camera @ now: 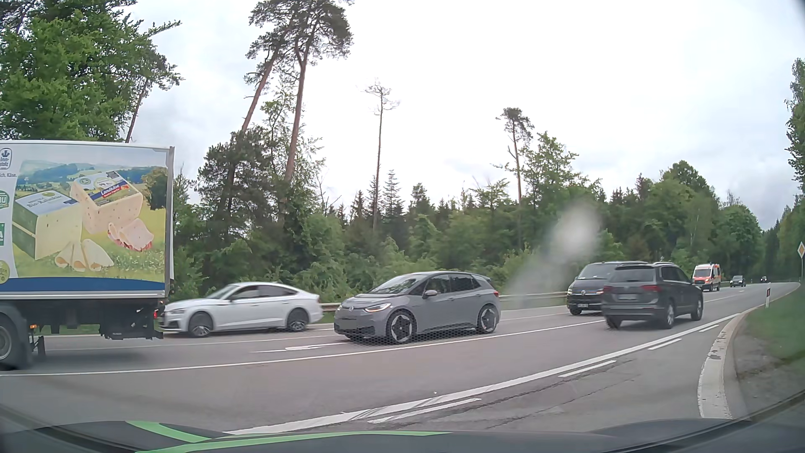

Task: Follow the waypoints while adhering to traffic rules and regulations

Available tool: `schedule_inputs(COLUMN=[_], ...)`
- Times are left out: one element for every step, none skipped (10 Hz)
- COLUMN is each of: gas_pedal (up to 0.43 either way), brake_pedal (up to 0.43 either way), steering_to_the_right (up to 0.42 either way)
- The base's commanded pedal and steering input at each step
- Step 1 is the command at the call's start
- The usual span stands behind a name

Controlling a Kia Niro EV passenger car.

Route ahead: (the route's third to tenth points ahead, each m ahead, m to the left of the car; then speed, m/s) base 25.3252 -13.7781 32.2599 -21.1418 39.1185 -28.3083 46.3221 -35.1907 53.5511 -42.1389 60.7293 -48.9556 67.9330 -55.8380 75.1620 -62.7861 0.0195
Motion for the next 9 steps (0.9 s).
schedule_inputs(gas_pedal=[0.0, 0.0, 0.0, 0.0, 0.0, 0.0, 0.0, 0.0, 0.118], brake_pedal=[0.201, 0.165, 0.11, 0.0, 0.0, 0.0, 0.0, 0.0, 0.0], steering_to_the_right=[0.237, 0.236, 0.237, 0.236, 0.237, 0.236, 0.237, 0.237, 0.236])
